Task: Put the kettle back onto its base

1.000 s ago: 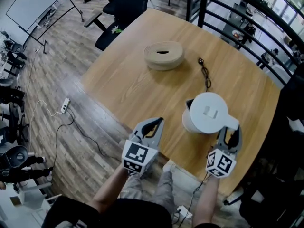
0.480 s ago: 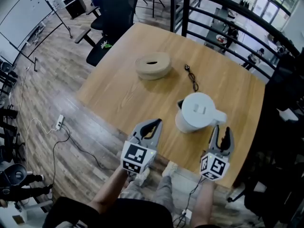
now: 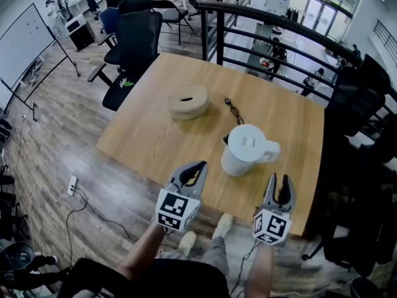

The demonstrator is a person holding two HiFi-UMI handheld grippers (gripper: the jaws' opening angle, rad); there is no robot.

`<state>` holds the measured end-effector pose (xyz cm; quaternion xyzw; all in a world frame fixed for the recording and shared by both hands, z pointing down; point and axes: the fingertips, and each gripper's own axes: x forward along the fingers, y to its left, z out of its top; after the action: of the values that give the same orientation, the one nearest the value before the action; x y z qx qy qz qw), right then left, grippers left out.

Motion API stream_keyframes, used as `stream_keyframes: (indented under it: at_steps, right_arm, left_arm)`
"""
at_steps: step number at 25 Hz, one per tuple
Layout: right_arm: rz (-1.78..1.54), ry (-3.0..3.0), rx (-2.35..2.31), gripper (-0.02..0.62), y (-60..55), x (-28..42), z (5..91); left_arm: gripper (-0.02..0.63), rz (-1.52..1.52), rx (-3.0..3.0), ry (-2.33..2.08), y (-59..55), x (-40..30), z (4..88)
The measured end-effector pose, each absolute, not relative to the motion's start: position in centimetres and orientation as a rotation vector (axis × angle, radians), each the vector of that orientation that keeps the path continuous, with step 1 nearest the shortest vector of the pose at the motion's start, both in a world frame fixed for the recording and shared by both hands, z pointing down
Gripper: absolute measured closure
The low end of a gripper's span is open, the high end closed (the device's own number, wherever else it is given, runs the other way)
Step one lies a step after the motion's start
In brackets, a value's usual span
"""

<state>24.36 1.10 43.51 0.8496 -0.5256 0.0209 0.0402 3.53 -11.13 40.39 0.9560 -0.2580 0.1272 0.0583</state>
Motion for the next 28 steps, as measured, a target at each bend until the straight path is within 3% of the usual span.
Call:
stream_keyframes:
  at_steps: [28]
  right_arm:
    - [0.02,-1.402,2.697,0.552,16.1,13.6,37.6]
  left_arm:
    - [0.609,0.273,3.05,-0.429,-0.1,-0.1,34.9]
